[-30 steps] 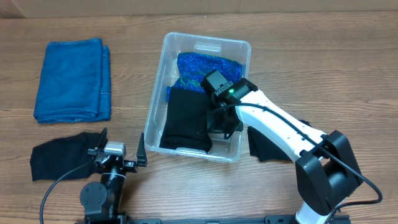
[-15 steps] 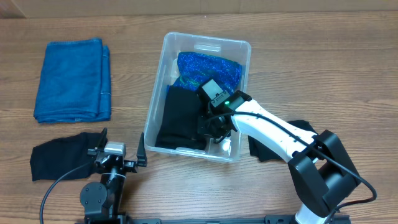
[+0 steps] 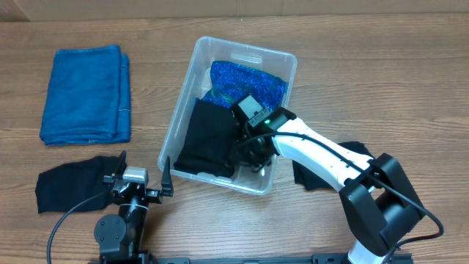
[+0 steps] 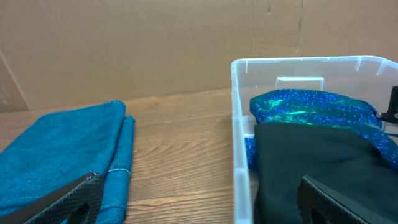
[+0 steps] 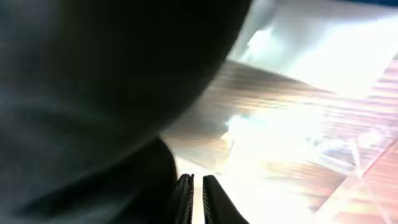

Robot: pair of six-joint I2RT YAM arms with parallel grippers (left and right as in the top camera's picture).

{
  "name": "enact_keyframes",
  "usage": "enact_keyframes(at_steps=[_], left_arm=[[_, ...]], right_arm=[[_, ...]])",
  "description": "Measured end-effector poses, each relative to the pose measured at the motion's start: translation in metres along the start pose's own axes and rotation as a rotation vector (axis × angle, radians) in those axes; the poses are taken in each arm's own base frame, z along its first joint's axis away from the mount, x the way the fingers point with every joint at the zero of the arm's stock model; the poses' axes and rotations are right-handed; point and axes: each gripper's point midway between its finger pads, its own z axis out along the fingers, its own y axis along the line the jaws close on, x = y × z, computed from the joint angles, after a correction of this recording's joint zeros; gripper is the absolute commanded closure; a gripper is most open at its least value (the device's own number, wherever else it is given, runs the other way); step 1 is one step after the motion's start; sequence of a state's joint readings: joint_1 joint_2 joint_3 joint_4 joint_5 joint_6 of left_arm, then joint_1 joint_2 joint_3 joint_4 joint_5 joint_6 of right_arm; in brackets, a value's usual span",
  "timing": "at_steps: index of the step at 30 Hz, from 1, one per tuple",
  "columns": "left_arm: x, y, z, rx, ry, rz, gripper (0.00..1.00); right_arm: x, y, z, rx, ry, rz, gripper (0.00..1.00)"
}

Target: Pack container

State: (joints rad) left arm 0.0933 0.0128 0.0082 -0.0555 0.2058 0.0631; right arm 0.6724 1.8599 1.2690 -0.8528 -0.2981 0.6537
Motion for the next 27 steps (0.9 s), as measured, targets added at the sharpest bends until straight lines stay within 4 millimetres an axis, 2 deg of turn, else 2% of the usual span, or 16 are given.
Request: enact_keyframes(at_steps=[3,4,6,7,8,10,11,13,15,21,25,27], left_arm=[[0.000,0.000,0.000,0.000,0.000,0.000,0.00],[0.000,0.000,0.000,0.000,0.000,0.000,0.00],[0.000,0.000,0.000,0.000,0.000,0.000,0.00],[0.000,0.000,0.000,0.000,0.000,0.000,0.00],[0.000,0.000,0.000,0.000,0.000,0.000,0.00],[0.000,0.000,0.000,0.000,0.000,0.000,0.00],[0.000,0.000,0.000,0.000,0.000,0.000,0.00],[0.000,0.000,0.000,0.000,0.000,0.000,0.00],[0.000,0.000,0.000,0.000,0.000,0.000,0.00],[0.000,0.000,0.000,0.000,0.000,0.000,0.00],[0.000,0.000,0.000,0.000,0.000,0.000,0.00],[0.000,0.000,0.000,0.000,0.000,0.000,0.00]], right_arm=[[-0.002,-0.016,-0.005,0.073,-0.004,-0.046,0.82],[-0.010,-0.017,-0.015,0.091,-0.026,-0.054,0.81],[-0.024,-0.018,-0.039,0.130,-0.058,-0.060,0.79],[-0.042,-0.017,-0.066,0.152,-0.114,-0.055,0.78],[-0.055,-0.018,-0.084,0.153,-0.159,-0.045,0.78],[-0.072,-0.026,-0.106,0.162,-0.216,-0.032,0.77],[-0.080,-0.037,-0.115,0.174,-0.237,-0.016,0.78],[-0.087,-0.060,-0.124,0.206,-0.239,0.029,0.78],[-0.091,-0.068,-0.127,0.200,-0.238,0.046,0.78],[-0.084,-0.071,-0.126,0.210,-0.203,0.014,0.77],[-0.089,-0.072,-0.127,0.230,-0.223,-0.041,0.77],[-0.094,-0.074,-0.129,0.239,-0.241,-0.052,0.71]])
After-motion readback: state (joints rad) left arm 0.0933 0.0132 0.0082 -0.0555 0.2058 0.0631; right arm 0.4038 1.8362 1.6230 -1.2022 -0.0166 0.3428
